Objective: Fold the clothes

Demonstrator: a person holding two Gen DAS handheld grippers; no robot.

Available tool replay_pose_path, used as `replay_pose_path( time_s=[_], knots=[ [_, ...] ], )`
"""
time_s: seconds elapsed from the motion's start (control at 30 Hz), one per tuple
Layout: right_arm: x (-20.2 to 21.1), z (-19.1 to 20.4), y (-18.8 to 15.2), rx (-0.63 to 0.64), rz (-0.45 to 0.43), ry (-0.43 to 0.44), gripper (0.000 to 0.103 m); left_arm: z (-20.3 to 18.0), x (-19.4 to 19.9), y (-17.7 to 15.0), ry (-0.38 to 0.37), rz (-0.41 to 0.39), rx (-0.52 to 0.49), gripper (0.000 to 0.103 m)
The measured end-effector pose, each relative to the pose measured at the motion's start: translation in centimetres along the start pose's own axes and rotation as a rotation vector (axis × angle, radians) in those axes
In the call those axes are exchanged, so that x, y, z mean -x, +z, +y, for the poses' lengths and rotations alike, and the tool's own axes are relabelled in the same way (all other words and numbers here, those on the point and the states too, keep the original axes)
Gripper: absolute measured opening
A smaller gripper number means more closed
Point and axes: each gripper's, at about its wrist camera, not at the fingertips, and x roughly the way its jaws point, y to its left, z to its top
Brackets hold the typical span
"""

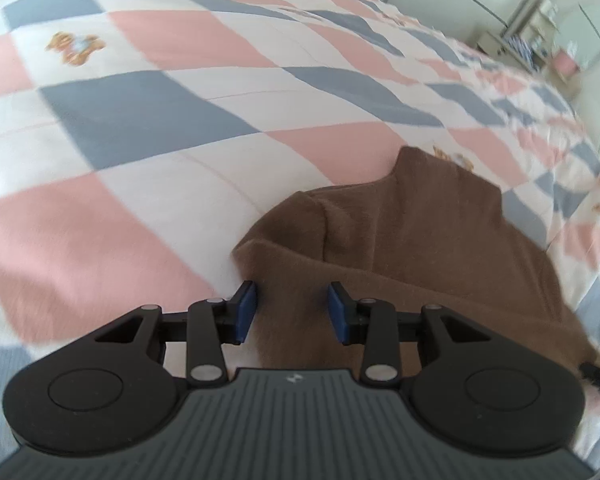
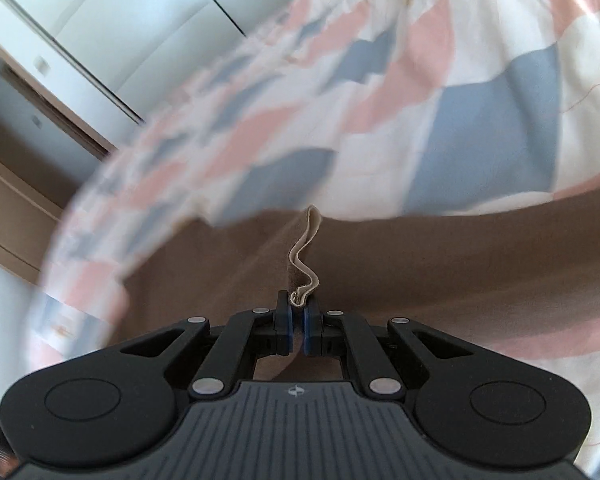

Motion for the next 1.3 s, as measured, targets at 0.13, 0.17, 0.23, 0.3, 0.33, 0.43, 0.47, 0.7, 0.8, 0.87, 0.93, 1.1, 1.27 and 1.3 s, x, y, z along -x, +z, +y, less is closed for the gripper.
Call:
replay_pose_path(
  time_s=[0.13,0.17,0.23,0.3,0.33,0.43,0.47,0.7,0.8,0.87,0.93,1.1,1.27,1.3],
  knots=[
    [-0.6,-1.5,-0.5,-0.051,0.014,0.002,0.005,-0.7,-0.7,0.2,0.013,-0.006,-0.036,0.033],
    [-0.3,-0.9,-0.5,-0.010,-0.012,0.004,0.005,-0.6,-0.6,0.1,0.012,-0.008,-0.027,0.033],
    [0.3,0.5,-0.3,0.070,-0.063,0.019,0.005,-0.4,-0.5,-0.1,0.012,-0.014,-0.010,0.033],
    [1.0,1.9,0.1,0.145,-0.123,0.056,0.005,-0.4,-0.5,-0.2,0.019,-0.015,-0.007,0.033],
    [1.2,2.3,0.3,0.168,-0.147,0.064,0.005,-0.5,-0.5,-0.2,0.024,-0.015,-0.012,0.033],
    [0.6,2.4,0.8,0.186,-0.142,0.021,0.005,-1.2,-0.2,-0.3,0.044,-0.022,-0.049,0.033],
    [-0.3,1.9,0.9,0.165,-0.100,-0.003,0.005,-1.5,0.1,-0.4,0.047,-0.026,-0.063,0.033],
    [-0.6,0.0,0.3,0.083,-0.072,-0.101,0.033,-4.2,3.4,-1.5,0.027,-0.073,-0.174,0.034],
    [-0.8,-0.6,0.8,0.045,-0.058,-0.080,0.034,-5.7,3.6,-2.2,0.015,-0.046,-0.209,0.034],
    [-2.1,-1.6,0.7,0.004,0.019,-0.066,0.013,-6.7,3.5,-2.8,0.019,-0.029,-0.243,0.035],
    [-2.2,-2.1,0.4,0.003,0.032,-0.071,0.002,-7.6,3.0,-3.6,0.037,0.006,-0.281,0.036],
    [0.2,-3.4,-0.5,-0.009,0.015,-0.120,0.026,-8.5,2.7,-5.7,0.090,0.093,-0.305,0.036],
    [8.5,-10.0,-1.8,-0.159,-0.155,-0.244,0.038,-10.5,4.7,-6.9,0.044,0.101,-0.285,0.037],
    [10.3,-12.0,-2.0,-0.223,-0.201,-0.256,0.041,-11.3,4.9,-7.1,0.027,0.101,-0.288,0.038]
  ],
)
